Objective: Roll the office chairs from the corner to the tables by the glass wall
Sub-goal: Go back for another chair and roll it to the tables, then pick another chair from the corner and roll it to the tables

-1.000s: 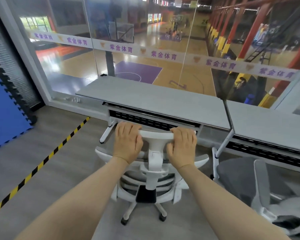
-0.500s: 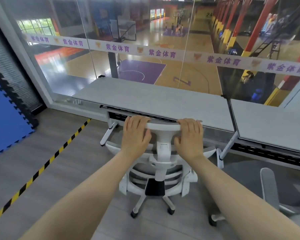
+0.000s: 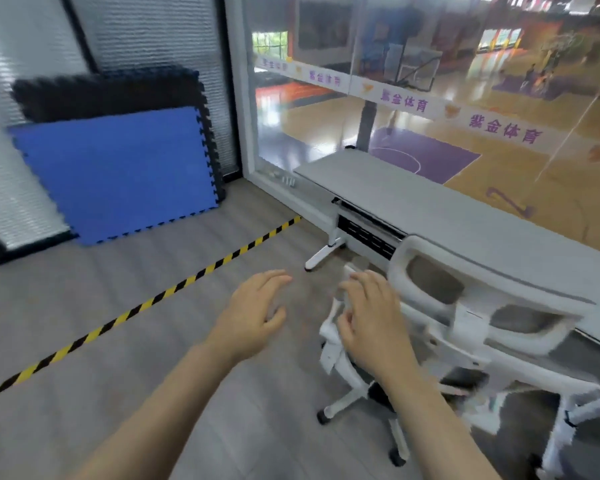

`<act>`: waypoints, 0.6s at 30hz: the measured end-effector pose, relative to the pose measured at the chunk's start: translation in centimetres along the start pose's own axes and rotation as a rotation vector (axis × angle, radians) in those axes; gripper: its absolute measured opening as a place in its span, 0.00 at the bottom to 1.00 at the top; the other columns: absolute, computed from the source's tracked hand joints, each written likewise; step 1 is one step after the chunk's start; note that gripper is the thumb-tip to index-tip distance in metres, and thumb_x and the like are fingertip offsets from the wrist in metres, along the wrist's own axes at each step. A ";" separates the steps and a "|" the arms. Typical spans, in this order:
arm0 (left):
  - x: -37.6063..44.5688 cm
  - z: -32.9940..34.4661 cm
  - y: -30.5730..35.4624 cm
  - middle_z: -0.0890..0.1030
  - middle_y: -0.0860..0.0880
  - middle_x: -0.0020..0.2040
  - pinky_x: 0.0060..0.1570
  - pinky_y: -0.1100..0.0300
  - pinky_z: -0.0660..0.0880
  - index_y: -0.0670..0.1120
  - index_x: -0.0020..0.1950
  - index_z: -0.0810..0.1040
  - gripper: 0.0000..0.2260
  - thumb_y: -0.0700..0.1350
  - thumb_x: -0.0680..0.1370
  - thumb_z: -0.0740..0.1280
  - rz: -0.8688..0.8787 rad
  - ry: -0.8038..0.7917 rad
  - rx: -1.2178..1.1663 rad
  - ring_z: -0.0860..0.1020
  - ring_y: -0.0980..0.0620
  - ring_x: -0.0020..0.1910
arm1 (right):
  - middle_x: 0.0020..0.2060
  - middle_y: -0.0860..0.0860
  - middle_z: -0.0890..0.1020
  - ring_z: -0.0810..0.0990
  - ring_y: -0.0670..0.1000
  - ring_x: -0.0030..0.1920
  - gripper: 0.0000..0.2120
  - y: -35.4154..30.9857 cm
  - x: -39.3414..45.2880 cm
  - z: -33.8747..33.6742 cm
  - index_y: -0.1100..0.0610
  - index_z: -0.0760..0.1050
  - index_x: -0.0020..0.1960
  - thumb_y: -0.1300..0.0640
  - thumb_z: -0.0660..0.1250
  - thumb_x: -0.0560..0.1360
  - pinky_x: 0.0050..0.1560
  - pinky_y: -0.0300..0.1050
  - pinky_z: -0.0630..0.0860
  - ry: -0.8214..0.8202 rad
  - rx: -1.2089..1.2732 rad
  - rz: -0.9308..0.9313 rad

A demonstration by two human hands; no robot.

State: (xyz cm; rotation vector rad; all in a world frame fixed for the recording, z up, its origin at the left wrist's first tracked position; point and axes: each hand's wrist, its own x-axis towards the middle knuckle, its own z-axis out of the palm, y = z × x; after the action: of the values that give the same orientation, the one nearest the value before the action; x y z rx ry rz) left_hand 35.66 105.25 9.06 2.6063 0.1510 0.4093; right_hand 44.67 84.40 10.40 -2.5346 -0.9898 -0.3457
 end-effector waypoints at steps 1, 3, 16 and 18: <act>-2.2 -1.1 -1.6 0.69 0.57 0.71 0.69 0.60 0.62 0.52 0.70 0.70 0.20 0.47 0.78 0.61 -0.063 0.022 0.023 0.65 0.58 0.70 | 0.62 0.54 0.74 0.68 0.56 0.67 0.18 -2.4 0.1 1.2 0.55 0.74 0.59 0.56 0.58 0.71 0.69 0.57 0.66 -0.045 0.031 -0.050; -7.3 -3.3 -4.4 0.69 0.56 0.71 0.69 0.56 0.66 0.51 0.70 0.71 0.20 0.49 0.77 0.60 -0.190 0.059 0.042 0.66 0.57 0.69 | 0.59 0.53 0.76 0.71 0.56 0.65 0.20 -7.1 0.1 3.4 0.55 0.75 0.58 0.54 0.55 0.69 0.67 0.56 0.69 -0.124 0.079 -0.146; -45.0 -18.2 -12.8 0.64 0.67 0.68 0.60 0.68 0.65 0.58 0.70 0.68 0.17 0.48 0.81 0.60 -0.902 0.422 0.076 0.67 0.64 0.67 | 0.54 0.50 0.78 0.74 0.54 0.59 0.17 -40.2 -7.7 12.2 0.57 0.76 0.60 0.57 0.61 0.73 0.61 0.48 0.69 -0.372 0.410 -0.622; -50.7 -20.4 -13.0 0.63 0.69 0.67 0.54 0.70 0.65 0.58 0.70 0.68 0.17 0.49 0.81 0.60 -1.005 0.460 0.111 0.72 0.61 0.60 | 0.55 0.49 0.78 0.74 0.53 0.60 0.16 -45.9 -10.0 13.8 0.56 0.75 0.61 0.57 0.62 0.74 0.61 0.47 0.67 -0.425 0.431 -0.711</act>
State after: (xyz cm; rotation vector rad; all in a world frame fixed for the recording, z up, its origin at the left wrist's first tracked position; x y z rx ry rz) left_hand -19.29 116.69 6.52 2.1197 1.5624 0.5963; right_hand 6.98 115.41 6.91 -1.8290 -1.8851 0.2201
